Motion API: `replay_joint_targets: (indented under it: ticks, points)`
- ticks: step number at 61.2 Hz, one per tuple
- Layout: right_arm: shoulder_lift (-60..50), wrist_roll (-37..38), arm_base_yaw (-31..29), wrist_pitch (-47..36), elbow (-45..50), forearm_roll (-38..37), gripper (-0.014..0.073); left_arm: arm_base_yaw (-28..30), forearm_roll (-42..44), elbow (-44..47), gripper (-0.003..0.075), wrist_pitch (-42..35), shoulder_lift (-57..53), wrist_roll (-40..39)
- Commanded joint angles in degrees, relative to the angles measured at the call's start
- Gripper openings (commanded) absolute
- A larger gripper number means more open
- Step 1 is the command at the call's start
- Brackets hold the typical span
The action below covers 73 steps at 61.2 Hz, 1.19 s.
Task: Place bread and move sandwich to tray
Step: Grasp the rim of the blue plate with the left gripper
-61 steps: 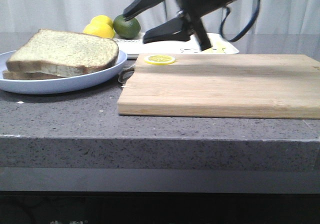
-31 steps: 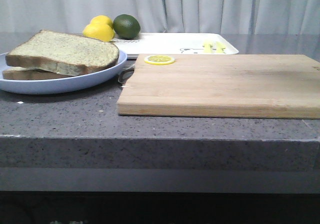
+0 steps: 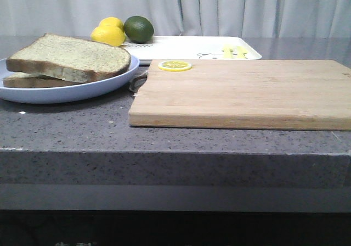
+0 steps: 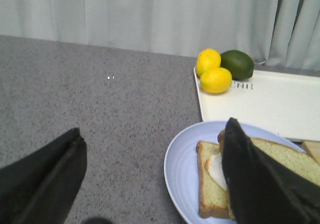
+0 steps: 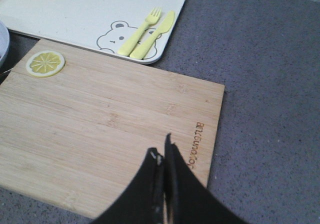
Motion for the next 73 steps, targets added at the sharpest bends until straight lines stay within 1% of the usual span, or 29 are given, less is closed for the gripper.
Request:
replay_joint_targets:
  ticks: [1, 6, 12, 18, 23, 31, 38, 46, 63, 67, 72, 73]
  points:
    - [-6.93, 0.19, -0.14, -9.79, 6.0, 0.88, -0.011, -0.07, -0.54, -6.23, 0.0549, 2.67, 4.26, 0.03]
    - [-10.86, 0.19, -0.14, -12.29, 11.03, 0.88, -0.011, -0.07, -0.54, -12.01, 0.0549, 10.76, 10.75, 0.03]
    - [-14.08, 0.19, -0.14, -12.78, 15.08, 0.88, -0.011, -0.07, -0.54, -20.21, 0.0549, 20.87, 19.77, 0.03]
    - [-14.67, 0.19, -0.14, -12.29, 16.37, 0.88, -0.011, -0.07, -0.54, -26.99, 0.0549, 27.0, 27.12, 0.03]
    - [-14.6, 0.19, -0.14, -12.22, 16.46, 0.88, -0.011, -0.07, -0.54, -31.88, 0.0549, 29.79, 33.1, 0.03]
    - [-14.6, 0.19, -0.14, -12.96, 16.46, 0.88, -0.011, -0.07, -0.54, -37.21, 0.0549, 31.6, 40.55, 0.03]
    - [-14.6, 0.13, -0.14, -13.14, 16.46, 0.83, -0.011, -0.42, -0.63, -39.84, 0.0549, 32.48, 45.19, 0.03]
    - [-14.6, 0.13, -0.14, -13.37, 16.53, 0.83, -0.011, -1.38, -0.63, -40.49, 0.0549, 32.25, 48.54, 0.03]
    - [-14.6, 0.13, -0.14, -13.66, 16.53, 0.77, -0.011, -1.38, -0.5, -40.49, 0.054, 31.74, 52.72, 0.03]
    - [-14.6, 0.13, -0.14, -13.66, 16.53, 0.77, -0.011, -1.38, -0.61, -40.49, 0.0503, 31.74, 53.26, 0.03]
    - [-14.6, 0.13, -0.14, -13.72, 16.53, 0.78, -0.011, -1.38, -0.7, -40.49, 0.0405, 32.5, 53.61, 0.03]
    - [-14.6, 0.13, -0.14, -13.72, 16.53, 0.78, -0.011, -1.38, -0.74, -40.49, 0.037, 32.5, 53.61, 0.03]
